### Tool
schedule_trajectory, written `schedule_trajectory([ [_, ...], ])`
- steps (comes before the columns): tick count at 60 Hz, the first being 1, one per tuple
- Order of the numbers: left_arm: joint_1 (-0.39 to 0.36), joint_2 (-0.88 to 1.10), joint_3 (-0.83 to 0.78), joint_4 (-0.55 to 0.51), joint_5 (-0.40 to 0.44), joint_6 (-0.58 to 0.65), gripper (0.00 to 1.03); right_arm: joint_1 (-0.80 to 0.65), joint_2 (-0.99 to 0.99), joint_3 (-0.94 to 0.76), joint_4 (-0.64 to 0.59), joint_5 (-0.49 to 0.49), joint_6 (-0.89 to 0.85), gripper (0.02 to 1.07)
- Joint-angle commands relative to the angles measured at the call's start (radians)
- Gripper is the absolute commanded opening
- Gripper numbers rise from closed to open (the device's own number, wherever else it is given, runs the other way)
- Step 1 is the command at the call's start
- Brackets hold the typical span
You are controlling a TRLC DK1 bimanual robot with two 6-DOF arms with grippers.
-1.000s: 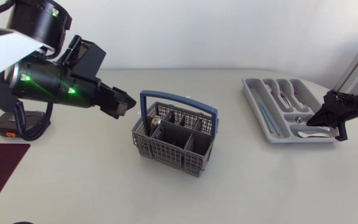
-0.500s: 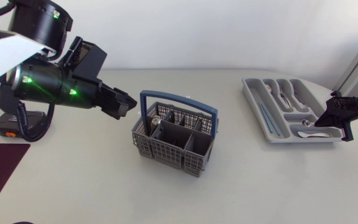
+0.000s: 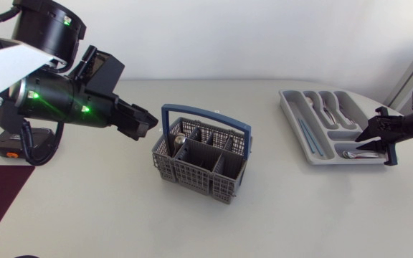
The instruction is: Unload the cutlery basket into the drawer organizer.
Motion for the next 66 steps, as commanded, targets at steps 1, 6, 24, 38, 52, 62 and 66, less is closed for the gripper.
schedule_trajectory([
  [1,-0.003,-0.019,-0.022,0.003,-0.006,0.023,0.69,0.008,-0.119,-0.045,0.003,-0.031,0.027,0.48],
  [6,-0.001,-0.026,-0.026,0.001,-0.006,0.033,0.69,0.018,-0.251,-0.121,-0.005,-0.089,0.061,0.49],
  [24,-0.023,-0.024,-0.071,0.032,-0.001,0.109,0.69,0.191,-0.677,-0.4,-0.016,-0.155,0.311,0.49],
  [38,-0.008,-0.018,-0.115,0.082,0.039,0.208,0.69,0.482,-0.899,-0.498,-0.019,-0.135,0.714,0.53],
  [52,0.115,0.016,-0.18,0.148,0.092,0.296,0.69,0.772,-1.002,-0.506,0.012,-0.017,1.102,0.53],
  [62,0.206,0.12,-0.193,0.164,0.122,0.371,0.68,0.959,-1.016,-0.556,0.047,0.078,1.259,0.53],
  [66,0.221,0.146,-0.201,0.181,0.142,0.382,0.68,1.015,-1.016,-0.591,0.081,0.113,1.276,0.53],
])
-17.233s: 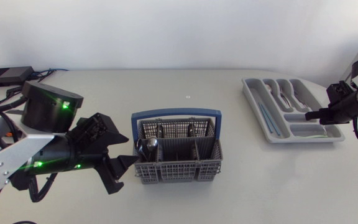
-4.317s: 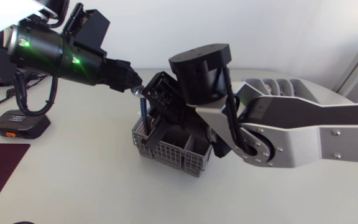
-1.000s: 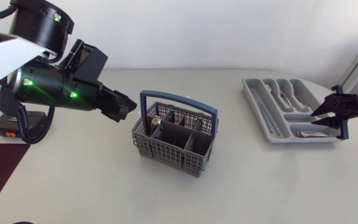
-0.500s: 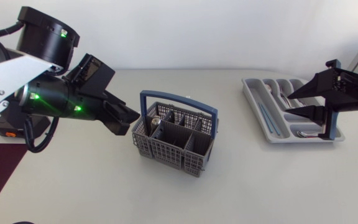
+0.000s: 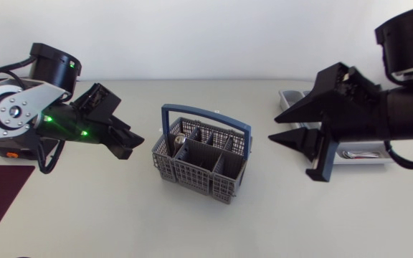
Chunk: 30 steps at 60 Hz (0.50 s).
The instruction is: Unload the cutlery basket into the drawer organizer.
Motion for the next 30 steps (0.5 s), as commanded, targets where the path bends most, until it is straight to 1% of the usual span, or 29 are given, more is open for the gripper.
schedule_trajectory([
  [1,0.025,0.047,-0.041,0.017,0.027,0.055,0.66,0.064,0.001,-0.068,0.026,0.031,0.082,0.53],
  [3,0.031,0.052,-0.045,0.03,0.033,0.059,0.64,0.076,0.003,-0.082,0.039,0.031,0.09,0.53],
  [7,0.036,0.069,-0.052,0.065,0.045,0.059,0.63,0.11,0.007,-0.102,0.063,0.031,0.11,0.52],
  [8,0.039,0.077,-0.05,0.071,0.047,0.059,0.61,0.116,0.009,-0.106,0.072,0.031,0.118,0.51],
  [12,0.051,0.104,-0.041,0.097,0.05,0.058,0.53,0.147,0.012,-0.139,0.12,0.035,0.133,0.42],
  [16,0.057,0.135,-0.03,0.112,0.067,0.058,0.46,0.173,0.027,-0.165,0.169,0.051,0.147,0.36],
  [18,0.057,0.152,-0.021,0.114,0.087,0.056,0.42,0.184,0.045,-0.174,0.195,0.061,0.148,0.32],
  [21,0.05,0.175,-0.012,0.117,0.09,0.055,0.38,0.185,0.072,-0.188,0.236,0.068,0.148,0.27],
  [27,0.022,0.215,-0.004,0.137,0.091,0.049,0.36,0.185,0.138,-0.209,0.318,0.082,0.15,0.26],
  [30,0.008,0.232,-0.001,0.137,0.091,0.047,0.35,0.185,0.168,-0.223,0.37,0.107,0.144,0.22],
])
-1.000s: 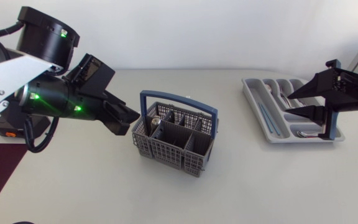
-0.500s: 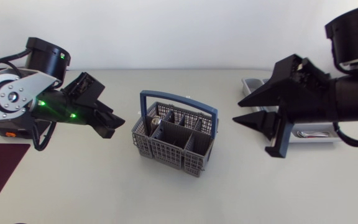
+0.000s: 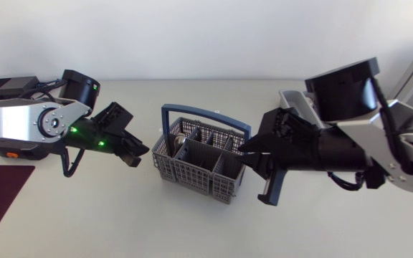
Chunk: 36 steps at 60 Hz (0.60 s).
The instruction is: Unload the cutlery basket into the drawer organizer.
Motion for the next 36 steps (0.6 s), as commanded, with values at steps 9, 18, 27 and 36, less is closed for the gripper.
schedule_trajectory([
  [9,-0.057,0.045,0.018,0.007,0.013,0.015,0.33,-0.017,0.112,-0.054,0.145,0.053,0.001,0.2],
  [18,-0.093,0.019,0.0,0.004,0.018,0.018,0.34,-0.073,0.129,-0.074,0.207,0.079,-0.034,0.2],
  [27,-0.141,-0.015,-0.025,0.004,0.046,0.019,0.34,-0.14,0.112,-0.082,0.215,0.079,-0.076,0.2],
  [36,-0.202,-0.052,-0.044,-0.005,0.081,0.016,0.34,-0.203,0.119,-0.085,0.24,0.081,-0.122,0.2],
])
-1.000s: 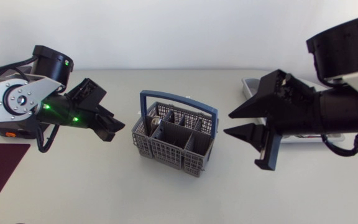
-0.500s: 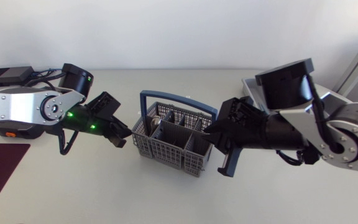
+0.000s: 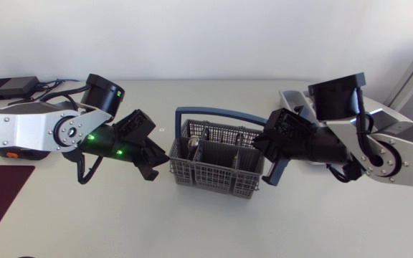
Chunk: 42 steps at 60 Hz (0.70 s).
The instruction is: Unload the cutlery basket into the drawer organizer.
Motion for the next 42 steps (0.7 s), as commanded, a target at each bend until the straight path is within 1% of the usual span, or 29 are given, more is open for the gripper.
schedule_trajectory([
  [1,-0.045,-0.038,-0.036,-0.005,0.027,0.015,0.34,-0.039,0.005,-0.031,0.044,0.01,-0.039,0.2],
  [9,-0.117,-0.067,-0.057,-0.008,0.027,0.002,0.34,-0.099,0.038,-0.008,0.064,0.001,-0.054,0.2],
  [14,-0.137,-0.099,-0.071,-0.013,0.027,0.001,0.34,-0.108,0.035,-0.004,0.062,-0.007,-0.051,0.21],
  [17,-0.137,-0.118,-0.079,-0.016,0.027,0.002,0.34,-0.107,0.02,-0.004,0.054,-0.011,-0.045,0.25],
  [22,-0.134,-0.135,-0.091,-0.014,0.027,0.005,0.34,-0.089,-0.005,-0.004,0.034,-0.022,0.005,0.4],
  [28,-0.117,-0.145,-0.106,-0.01,0.026,0.01,0.35,-0.035,-0.012,0.019,-0.009,-0.042,0.09,0.48],
  [33,-0.114,-0.15,-0.12,0.001,0.027,0.012,0.36,0.003,0.005,0.039,-0.015,-0.053,0.159,0.48],
  [42,-0.106,-0.144,-0.138,0.052,0.026,0.012,0.36,0.054,0.041,0.079,-0.012,-0.088,0.26,0.48],
])
